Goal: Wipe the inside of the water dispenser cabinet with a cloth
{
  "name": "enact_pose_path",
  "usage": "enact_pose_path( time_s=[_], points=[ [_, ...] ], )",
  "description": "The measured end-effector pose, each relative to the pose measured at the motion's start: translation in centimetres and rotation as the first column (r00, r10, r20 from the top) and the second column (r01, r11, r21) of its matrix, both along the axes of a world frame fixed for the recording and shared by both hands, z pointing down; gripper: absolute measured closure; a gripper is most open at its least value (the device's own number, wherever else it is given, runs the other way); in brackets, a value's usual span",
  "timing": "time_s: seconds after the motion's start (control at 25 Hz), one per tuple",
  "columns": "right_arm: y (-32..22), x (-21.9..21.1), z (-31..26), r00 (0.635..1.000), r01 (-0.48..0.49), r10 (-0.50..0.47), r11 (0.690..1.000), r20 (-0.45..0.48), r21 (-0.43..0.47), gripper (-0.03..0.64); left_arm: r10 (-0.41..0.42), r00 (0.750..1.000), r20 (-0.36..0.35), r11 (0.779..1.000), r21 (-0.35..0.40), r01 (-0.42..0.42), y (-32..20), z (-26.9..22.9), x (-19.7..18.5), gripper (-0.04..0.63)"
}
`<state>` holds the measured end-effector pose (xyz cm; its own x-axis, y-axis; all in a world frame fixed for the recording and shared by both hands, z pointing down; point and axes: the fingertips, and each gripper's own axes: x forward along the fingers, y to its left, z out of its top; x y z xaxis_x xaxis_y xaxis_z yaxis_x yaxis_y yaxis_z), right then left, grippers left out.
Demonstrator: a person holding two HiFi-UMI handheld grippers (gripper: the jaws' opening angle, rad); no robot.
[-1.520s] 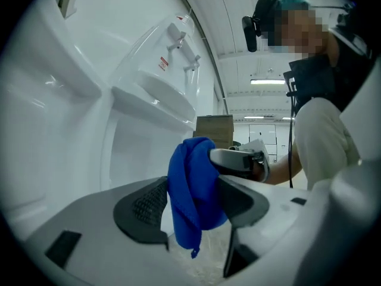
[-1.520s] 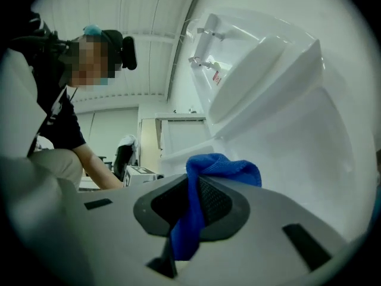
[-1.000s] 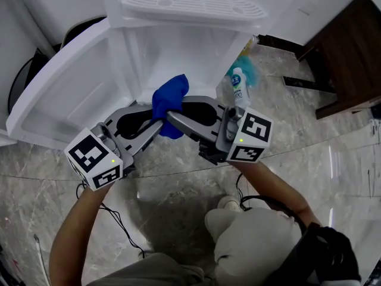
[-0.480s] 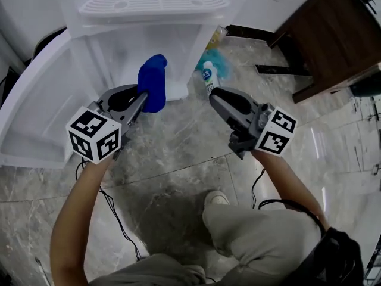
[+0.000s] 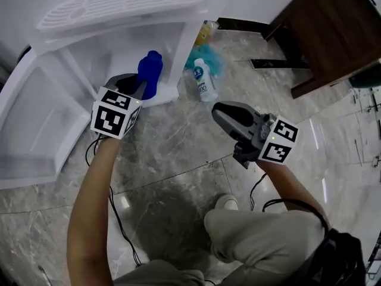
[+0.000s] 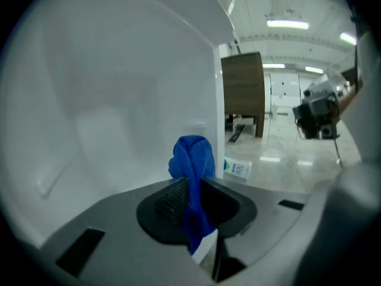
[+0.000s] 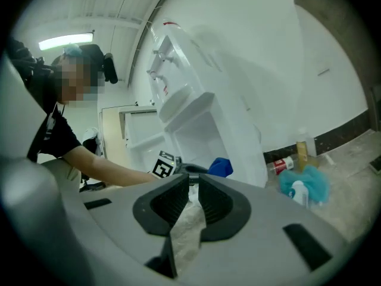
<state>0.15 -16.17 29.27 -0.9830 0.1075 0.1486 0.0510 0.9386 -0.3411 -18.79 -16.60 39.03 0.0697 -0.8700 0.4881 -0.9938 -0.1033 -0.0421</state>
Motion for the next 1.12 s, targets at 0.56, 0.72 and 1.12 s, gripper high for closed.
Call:
enact_pose_path(
  time_s=[0.56, 0.72, 1.12],
  points=[
    [-3.2, 1.2, 2.8, 1.000, -0.025, 0.025, 0.996, -0.006, -0.088, 0.575, 0.006, 0.949, 0.316, 0.988, -0.151, 0.044, -7.9, 5.6, -3.0, 0.526],
    [-3.2, 2.9, 2.9, 0.998, -0.061, 0.058, 0.993, -0.028, -0.099, 0.575, -0.007, 0.958, 0.286, 0.989, -0.140, 0.049, -10.3, 6.4, -4.3, 0.526],
    [3.1, 13.7, 1.8, 0.963, -0.228, 0.213, 0.971, -0.165, -0.075, 0.575, -0.057, 0.969, 0.239, 0.990, -0.110, 0.085, -13.4, 6.8, -6.4, 0.526]
  ],
)
